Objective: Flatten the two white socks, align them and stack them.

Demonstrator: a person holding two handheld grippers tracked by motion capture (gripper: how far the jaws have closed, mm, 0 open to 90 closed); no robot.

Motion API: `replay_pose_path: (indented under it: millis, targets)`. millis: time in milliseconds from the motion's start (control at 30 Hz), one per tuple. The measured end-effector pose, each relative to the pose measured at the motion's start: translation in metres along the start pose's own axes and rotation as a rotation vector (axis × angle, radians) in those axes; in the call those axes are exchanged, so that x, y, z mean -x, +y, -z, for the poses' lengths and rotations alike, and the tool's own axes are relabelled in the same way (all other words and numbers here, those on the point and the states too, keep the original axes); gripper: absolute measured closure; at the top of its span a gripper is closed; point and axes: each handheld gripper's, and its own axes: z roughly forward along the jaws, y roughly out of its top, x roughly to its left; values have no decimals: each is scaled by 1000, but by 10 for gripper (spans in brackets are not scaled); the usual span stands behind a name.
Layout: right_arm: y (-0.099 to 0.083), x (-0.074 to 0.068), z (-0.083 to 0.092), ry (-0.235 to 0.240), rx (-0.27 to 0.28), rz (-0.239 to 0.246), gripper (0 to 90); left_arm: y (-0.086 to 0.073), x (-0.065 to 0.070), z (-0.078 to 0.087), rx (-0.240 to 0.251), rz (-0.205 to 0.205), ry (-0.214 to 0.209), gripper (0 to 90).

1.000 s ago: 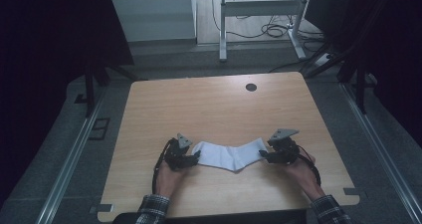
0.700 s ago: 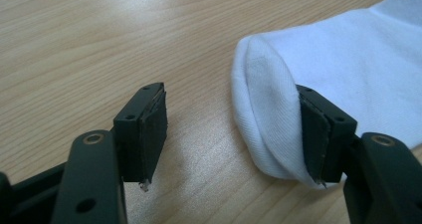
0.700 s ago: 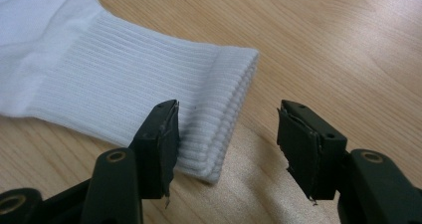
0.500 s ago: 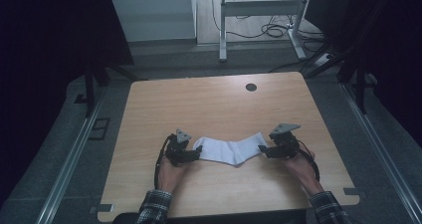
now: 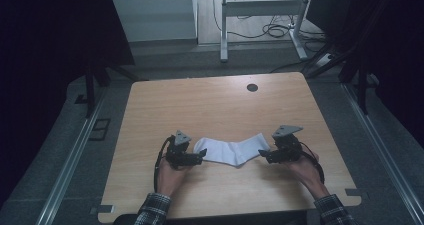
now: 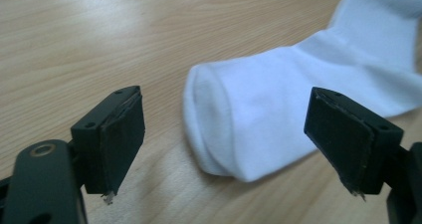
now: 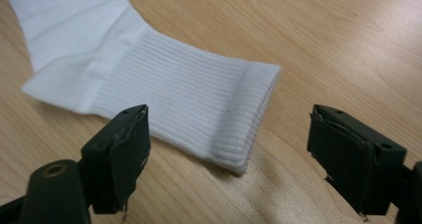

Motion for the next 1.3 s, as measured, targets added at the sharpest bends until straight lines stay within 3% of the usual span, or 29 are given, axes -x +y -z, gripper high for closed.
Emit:
replay_pose_path:
  millis: [133, 267, 400, 533, 700, 933, 1133, 1300]
  targets:
    - [1, 0, 10, 22, 5, -10, 108, 3, 3, 7, -10, -1, -5, 145]
    - [0, 1, 18, 14, 9, 1, 98, 4, 6, 18, -16, -21, 3, 140]
    - [-4, 0, 35, 0, 17, 8, 87, 1, 6, 33, -25, -50, 43, 116]
    - [-10, 2, 44, -9, 22, 2, 86, -8, 1, 48, -8, -46, 80, 78]
    - [-32, 10, 54, -34, 9, -28, 87, -26, -7, 57, -43, -54, 127, 8]
    - [-57, 22, 53, -56, -19, -80, 92, -52, -19, 55, -98, -18, 131, 0]
    - [-77, 32, 47, -57, -62, -114, 93, -63, -23, 44, -171, -22, 140, 0]
    - [-83, 36, 43, -51, -58, -126, 66, -67, -28, 43, -162, 8, 109, 0]
